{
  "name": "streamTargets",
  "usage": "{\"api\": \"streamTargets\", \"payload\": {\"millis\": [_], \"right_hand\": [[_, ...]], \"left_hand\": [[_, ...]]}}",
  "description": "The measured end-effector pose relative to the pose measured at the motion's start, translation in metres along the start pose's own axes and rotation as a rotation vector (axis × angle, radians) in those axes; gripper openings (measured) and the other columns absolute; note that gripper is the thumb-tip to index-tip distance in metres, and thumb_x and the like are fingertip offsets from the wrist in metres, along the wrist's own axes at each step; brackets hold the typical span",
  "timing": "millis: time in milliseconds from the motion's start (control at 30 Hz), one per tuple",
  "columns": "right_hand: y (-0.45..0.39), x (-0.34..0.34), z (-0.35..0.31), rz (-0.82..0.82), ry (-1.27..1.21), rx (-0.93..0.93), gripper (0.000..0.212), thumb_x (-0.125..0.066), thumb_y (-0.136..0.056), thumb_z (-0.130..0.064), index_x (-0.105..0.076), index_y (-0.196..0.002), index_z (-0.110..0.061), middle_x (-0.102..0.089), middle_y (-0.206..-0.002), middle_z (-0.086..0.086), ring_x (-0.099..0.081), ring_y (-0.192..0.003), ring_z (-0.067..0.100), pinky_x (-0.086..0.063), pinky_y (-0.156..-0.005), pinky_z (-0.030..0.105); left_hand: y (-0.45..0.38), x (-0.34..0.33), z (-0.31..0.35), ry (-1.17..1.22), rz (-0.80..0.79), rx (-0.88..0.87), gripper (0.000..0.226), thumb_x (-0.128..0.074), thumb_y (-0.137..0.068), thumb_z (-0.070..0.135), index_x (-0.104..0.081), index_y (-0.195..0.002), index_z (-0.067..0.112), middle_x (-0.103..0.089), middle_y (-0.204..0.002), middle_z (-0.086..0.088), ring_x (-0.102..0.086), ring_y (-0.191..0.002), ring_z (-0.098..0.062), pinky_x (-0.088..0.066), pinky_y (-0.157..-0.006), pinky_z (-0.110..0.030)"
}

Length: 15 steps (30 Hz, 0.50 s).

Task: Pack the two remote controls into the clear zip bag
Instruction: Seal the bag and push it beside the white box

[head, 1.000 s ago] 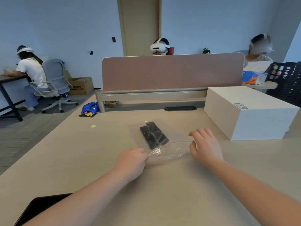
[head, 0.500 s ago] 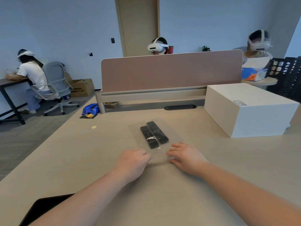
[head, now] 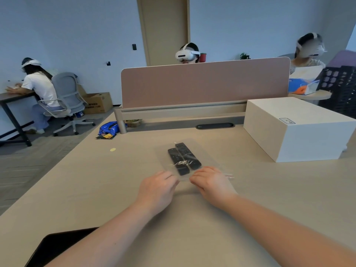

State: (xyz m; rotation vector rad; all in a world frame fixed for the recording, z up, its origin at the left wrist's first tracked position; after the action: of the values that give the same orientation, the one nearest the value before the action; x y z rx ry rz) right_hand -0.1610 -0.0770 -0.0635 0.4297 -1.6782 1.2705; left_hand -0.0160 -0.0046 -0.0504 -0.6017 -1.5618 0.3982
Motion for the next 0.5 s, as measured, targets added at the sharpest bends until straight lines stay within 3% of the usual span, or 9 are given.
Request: {"api": "streamTargets", "payload": {"millis": [133,300,433,500], "right_hand": [[-0.006,-0.001,-0.001,-0.008,-0.035,-0.071,0.012,-0.07,-0.063,-0.009,-0.07,-0.068,-0.02,-0.072,-0.065,-0.006,-0.069,-0.071,0.019,-0.056,-0.066,0.028],[-0.007,0.0,-0.006,-0.004,-0.021,-0.065,0.019,-0.056,-0.075,-0.03,-0.072,-0.068,-0.024,-0.071,-0.066,-0.012,-0.069,-0.071,0.016,-0.054,-0.069,0.026],[-0.01,-0.002,-0.012,0.007,-0.007,-0.031,0.013,-0.063,-0.071,-0.031,-0.074,-0.07,-0.024,-0.071,-0.065,-0.013,-0.069,-0.07,0.014,-0.054,-0.067,0.023],[-0.011,-0.004,-0.014,0.01,0.007,-0.026,0.022,-0.054,-0.076,-0.033,-0.073,-0.068,-0.025,-0.07,-0.064,-0.014,-0.068,-0.07,0.013,-0.052,-0.066,0.021]], "left_hand": [[-0.001,-0.003,-0.002,-0.022,0.003,0.007,0.031,-0.042,-0.082,0.037,-0.066,-0.068,0.024,-0.067,-0.069,0.013,-0.064,-0.064,-0.014,-0.046,-0.037,-0.021],[-0.003,-0.006,-0.003,-0.039,0.02,0.019,0.032,-0.043,-0.08,0.037,-0.066,-0.062,0.024,-0.067,-0.064,0.013,-0.061,-0.061,-0.014,-0.043,-0.036,-0.019],[-0.002,-0.009,-0.003,-0.039,0.005,0.014,0.029,-0.046,-0.078,0.034,-0.067,-0.061,0.025,-0.066,-0.061,0.014,-0.058,-0.059,-0.012,-0.04,-0.035,-0.019],[-0.002,-0.009,-0.002,-0.051,-0.004,0.008,0.027,-0.046,-0.076,0.033,-0.067,-0.06,0.025,-0.066,-0.06,0.014,-0.059,-0.059,-0.011,-0.038,-0.035,-0.019]]}}
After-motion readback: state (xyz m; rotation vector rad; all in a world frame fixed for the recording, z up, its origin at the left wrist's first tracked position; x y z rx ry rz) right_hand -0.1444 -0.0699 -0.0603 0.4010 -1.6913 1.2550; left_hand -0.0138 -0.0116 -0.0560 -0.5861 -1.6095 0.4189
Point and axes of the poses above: each hand's wrist, its own y-axis away from the middle knuckle, its own x-axis out of the back of the hand, z = x × y, the point moved 4 cm from there along -y, towards the middle knuckle
